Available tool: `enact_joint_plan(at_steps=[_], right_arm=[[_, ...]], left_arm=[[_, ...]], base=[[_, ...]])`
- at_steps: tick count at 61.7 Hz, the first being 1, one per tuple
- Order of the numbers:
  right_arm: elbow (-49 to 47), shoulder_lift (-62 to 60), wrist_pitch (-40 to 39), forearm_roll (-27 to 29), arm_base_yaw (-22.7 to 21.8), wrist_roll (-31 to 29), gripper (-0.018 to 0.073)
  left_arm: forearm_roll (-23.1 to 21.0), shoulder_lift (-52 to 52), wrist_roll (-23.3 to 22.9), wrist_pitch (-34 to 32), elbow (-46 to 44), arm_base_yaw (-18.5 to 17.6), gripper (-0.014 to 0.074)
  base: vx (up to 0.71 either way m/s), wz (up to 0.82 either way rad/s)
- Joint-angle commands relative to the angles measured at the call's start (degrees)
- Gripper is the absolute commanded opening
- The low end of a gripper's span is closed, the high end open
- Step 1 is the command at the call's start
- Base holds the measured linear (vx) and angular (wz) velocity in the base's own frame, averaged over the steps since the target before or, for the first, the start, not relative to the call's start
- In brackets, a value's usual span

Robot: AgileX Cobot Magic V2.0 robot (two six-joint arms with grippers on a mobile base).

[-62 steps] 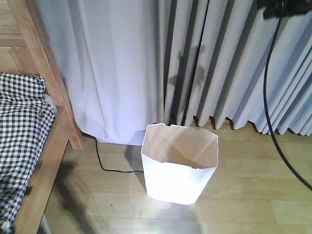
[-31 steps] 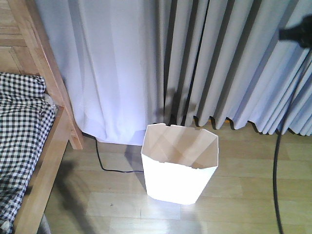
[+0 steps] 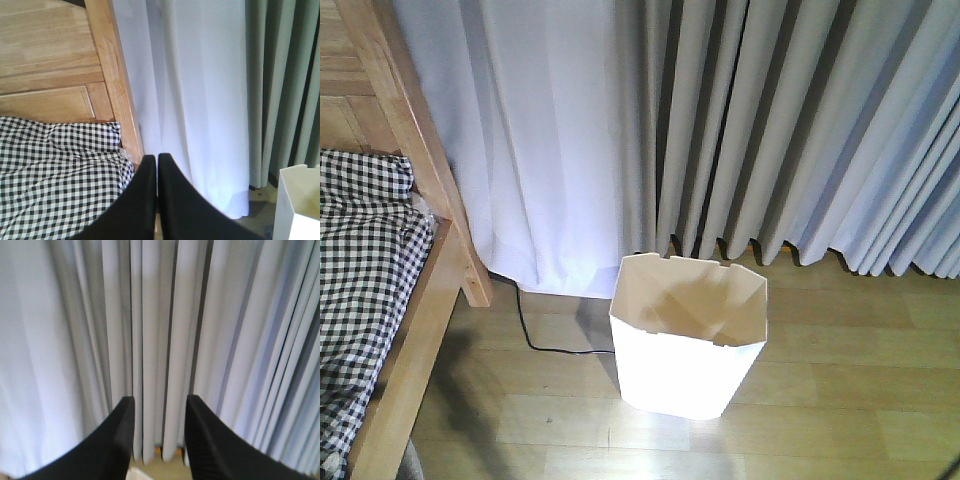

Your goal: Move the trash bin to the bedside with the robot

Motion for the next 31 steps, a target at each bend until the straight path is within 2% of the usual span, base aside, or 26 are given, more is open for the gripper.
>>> enact_joint_plan(at_steps=[1, 14, 31], right_arm=[[0.97, -6.15, -3.66, 1.4, -0.04, -0.1, 0.0241], [3.14, -17.15, -2.42, 2.96, -0.04, -0.1, 0.0241], [3.14, -18.68, -2.39, 4.86, -0.04, -0.1, 0.0241]], left_arm=[[-0.24, -0.57, -0.46, -4.2, 1.65, -0.35, -0.0006], [-0.24, -0.57, -0.46, -4.2, 1.65, -0.35, -0.0006], [-0.24, -0.57, -0.46, -4.2, 1.65, -0.35, -0.0006]], base=[[0.0, 0.0], [0.0, 0.0], [0.0, 0.0]])
